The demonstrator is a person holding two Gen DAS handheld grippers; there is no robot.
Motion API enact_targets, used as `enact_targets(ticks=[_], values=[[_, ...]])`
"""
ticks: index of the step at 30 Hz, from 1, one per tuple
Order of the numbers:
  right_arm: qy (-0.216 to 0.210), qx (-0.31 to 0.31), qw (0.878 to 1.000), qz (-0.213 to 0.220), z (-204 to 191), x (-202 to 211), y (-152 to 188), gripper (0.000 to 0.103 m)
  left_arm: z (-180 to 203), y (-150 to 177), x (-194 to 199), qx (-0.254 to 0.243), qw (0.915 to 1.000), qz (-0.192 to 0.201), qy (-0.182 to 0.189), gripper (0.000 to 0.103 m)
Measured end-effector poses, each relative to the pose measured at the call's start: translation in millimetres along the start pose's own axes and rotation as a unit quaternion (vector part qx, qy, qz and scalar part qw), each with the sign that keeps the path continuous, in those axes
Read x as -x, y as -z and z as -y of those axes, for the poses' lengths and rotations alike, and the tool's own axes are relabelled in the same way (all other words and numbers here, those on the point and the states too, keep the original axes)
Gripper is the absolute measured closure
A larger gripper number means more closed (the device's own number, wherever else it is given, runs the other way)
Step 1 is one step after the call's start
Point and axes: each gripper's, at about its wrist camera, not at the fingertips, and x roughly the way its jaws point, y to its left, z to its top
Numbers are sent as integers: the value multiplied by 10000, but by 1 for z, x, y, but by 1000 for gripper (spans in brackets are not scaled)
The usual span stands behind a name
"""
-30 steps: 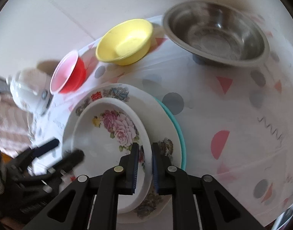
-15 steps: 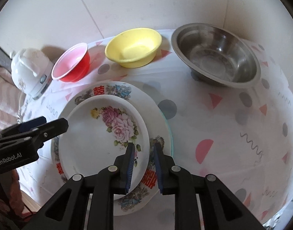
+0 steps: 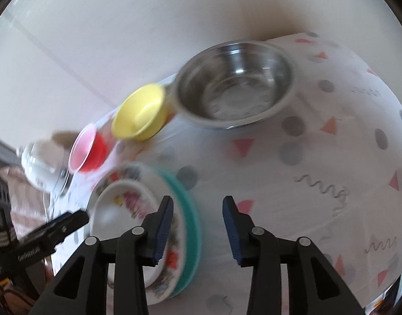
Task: Organize plates and bowls
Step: 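Move both grippers toward the steel bowl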
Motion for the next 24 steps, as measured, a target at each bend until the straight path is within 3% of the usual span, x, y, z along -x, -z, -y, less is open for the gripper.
enact_targets(ticks=[10,24], values=[[19,-1442,9877,602,71,3,-44,59,14,-10,-6,-134,9998,-110,-106,10],[-13,-1737,9843,310,96,-42,-83,63,29,-26,-15,-117,9995,-189,-238,10]])
